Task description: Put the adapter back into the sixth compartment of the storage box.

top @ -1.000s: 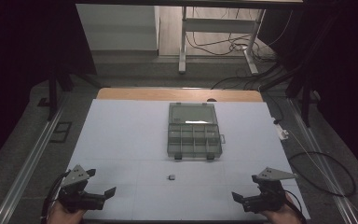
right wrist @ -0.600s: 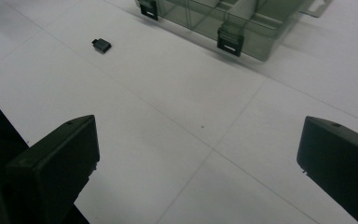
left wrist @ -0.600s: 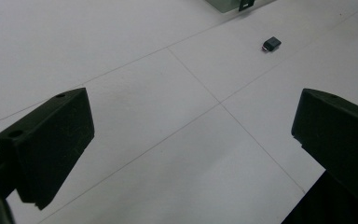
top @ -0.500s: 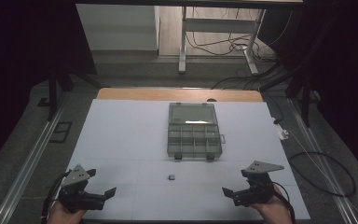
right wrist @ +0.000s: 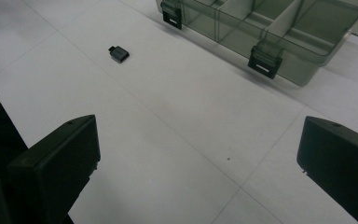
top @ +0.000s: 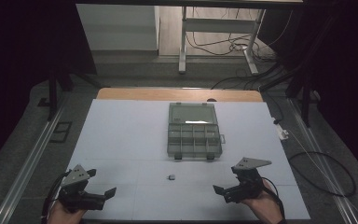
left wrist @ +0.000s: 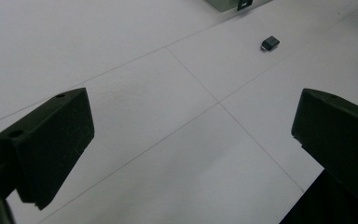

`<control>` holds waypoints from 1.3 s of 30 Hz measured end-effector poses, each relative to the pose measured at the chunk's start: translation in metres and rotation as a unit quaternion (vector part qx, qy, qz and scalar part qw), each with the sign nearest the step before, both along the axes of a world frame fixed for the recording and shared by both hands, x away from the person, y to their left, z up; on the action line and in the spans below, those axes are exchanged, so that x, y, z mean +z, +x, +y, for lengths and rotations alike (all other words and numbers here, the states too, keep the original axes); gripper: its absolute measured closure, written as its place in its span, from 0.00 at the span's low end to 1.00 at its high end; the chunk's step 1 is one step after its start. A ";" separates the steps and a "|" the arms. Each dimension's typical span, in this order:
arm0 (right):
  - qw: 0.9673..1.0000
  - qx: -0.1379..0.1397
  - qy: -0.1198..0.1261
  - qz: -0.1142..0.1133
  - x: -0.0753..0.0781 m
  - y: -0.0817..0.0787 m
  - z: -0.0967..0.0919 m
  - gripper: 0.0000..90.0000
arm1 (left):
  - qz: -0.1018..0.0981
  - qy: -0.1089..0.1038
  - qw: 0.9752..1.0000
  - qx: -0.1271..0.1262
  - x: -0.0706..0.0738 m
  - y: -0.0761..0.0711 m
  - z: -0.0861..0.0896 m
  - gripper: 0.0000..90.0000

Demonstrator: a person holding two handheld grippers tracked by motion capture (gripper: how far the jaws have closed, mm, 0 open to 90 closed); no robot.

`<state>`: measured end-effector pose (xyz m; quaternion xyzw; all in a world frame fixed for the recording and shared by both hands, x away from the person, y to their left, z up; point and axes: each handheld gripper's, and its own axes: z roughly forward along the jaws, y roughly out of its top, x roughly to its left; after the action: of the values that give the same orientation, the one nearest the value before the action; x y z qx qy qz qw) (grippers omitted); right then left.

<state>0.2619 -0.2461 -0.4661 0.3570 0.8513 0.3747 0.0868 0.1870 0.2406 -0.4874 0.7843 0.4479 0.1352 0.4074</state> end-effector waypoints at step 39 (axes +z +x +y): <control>0.997 0.057 -0.042 0.026 -0.014 0.024 0.074 0.00 | -0.001 0.000 1.000 -0.002 0.000 0.000 0.001 0.00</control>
<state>0.2860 -0.1717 -0.4799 0.3133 0.8875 0.3330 0.0579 0.1869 0.2413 -0.4873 0.7848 0.4465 0.1348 0.4082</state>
